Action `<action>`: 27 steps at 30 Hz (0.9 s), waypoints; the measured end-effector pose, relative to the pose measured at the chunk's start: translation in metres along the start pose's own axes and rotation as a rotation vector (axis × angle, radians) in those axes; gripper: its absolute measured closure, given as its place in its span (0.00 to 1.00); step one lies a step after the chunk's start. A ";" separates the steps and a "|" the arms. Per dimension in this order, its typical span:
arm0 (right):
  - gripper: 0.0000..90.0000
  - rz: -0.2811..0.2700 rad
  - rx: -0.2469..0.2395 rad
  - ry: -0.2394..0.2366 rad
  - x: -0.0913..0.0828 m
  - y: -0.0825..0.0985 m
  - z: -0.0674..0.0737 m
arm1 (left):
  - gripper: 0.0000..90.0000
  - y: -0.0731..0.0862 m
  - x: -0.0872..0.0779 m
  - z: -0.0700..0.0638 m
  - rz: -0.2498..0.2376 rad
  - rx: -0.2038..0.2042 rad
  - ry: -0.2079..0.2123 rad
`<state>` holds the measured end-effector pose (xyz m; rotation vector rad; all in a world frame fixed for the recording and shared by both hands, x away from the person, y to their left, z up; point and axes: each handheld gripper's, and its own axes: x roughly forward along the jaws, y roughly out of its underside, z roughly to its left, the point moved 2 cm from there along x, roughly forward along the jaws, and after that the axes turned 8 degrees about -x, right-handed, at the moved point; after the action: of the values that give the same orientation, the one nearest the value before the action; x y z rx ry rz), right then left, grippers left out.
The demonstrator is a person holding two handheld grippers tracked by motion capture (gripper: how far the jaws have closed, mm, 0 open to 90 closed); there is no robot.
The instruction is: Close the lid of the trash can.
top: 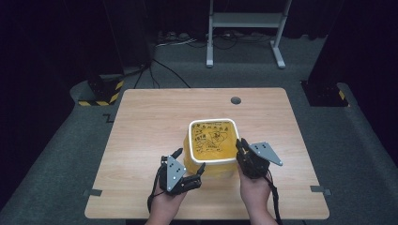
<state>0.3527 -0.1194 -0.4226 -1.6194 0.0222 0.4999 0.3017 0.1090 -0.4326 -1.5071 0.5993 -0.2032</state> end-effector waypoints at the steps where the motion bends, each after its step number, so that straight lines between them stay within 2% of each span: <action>1: 0.88 0.001 -0.002 -0.001 0.000 0.000 0.000 | 0.16 -0.003 -0.001 0.000 -0.010 -0.004 0.006; 4: 0.88 0.001 -0.009 0.000 -0.001 0.001 0.001 | 0.17 -0.009 0.000 0.002 -0.028 -0.006 0.001; 5: 0.88 0.003 -0.014 -0.004 -0.002 0.002 0.001 | 0.17 -0.015 0.003 0.008 -0.038 -0.022 -0.025; 6: 0.88 0.003 -0.014 -0.004 -0.002 0.002 0.001 | 0.18 -0.015 0.003 0.008 -0.038 -0.022 -0.025; 7: 0.87 0.004 -0.007 -0.014 -0.002 0.002 0.000 | 0.20 -0.018 0.007 0.014 -0.036 -0.021 -0.048; 8: 0.85 0.001 -0.005 -0.021 -0.002 0.002 -0.001 | 0.21 -0.020 0.012 0.025 -0.038 -0.042 -0.074; 9: 0.83 -0.006 -0.005 -0.025 -0.003 0.001 -0.002 | 0.21 -0.022 0.016 0.032 -0.035 -0.055 -0.089; 10: 0.83 -0.006 -0.005 -0.025 -0.003 0.001 -0.002 | 0.22 -0.022 0.016 0.032 -0.035 -0.055 -0.089; 12: 0.81 -0.033 0.001 -0.040 -0.006 -0.009 -0.010 | 0.22 -0.024 0.026 0.048 -0.020 -0.082 -0.117; 14: 0.81 -0.037 -0.002 -0.039 -0.006 -0.010 -0.012 | 0.22 -0.024 0.029 0.051 -0.012 -0.085 -0.121; 16: 0.82 -0.029 -0.006 -0.054 0.002 -0.017 -0.021 | 0.22 -0.022 0.037 0.053 0.008 -0.076 -0.129; 18: 0.84 0.002 -0.001 -0.094 0.012 -0.017 -0.025 | 0.24 -0.019 0.039 0.054 0.013 -0.072 -0.130; 20: 0.85 0.011 0.000 -0.108 0.015 -0.016 -0.026 | 0.24 -0.017 0.041 0.054 0.017 -0.073 -0.131; 21: 0.87 0.025 -0.019 -0.111 0.019 -0.013 -0.023 | 0.25 -0.015 0.043 0.054 0.022 -0.077 -0.126; 24: 0.87 0.025 -0.022 -0.118 0.019 -0.011 -0.020 | 0.25 -0.013 0.046 0.053 0.028 -0.069 -0.125; 25: 0.86 -0.002 -0.029 -0.110 0.016 -0.012 -0.018 | 0.25 -0.012 0.047 0.052 0.030 -0.068 -0.121; 27: 0.87 -0.012 -0.033 -0.111 0.014 -0.014 -0.017 | 0.25 -0.011 0.048 0.051 0.028 -0.068 -0.115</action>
<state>0.3749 -0.1299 -0.4136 -1.6211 -0.0789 0.5824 0.3693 0.1300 -0.4362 -1.5639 0.5387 -0.0746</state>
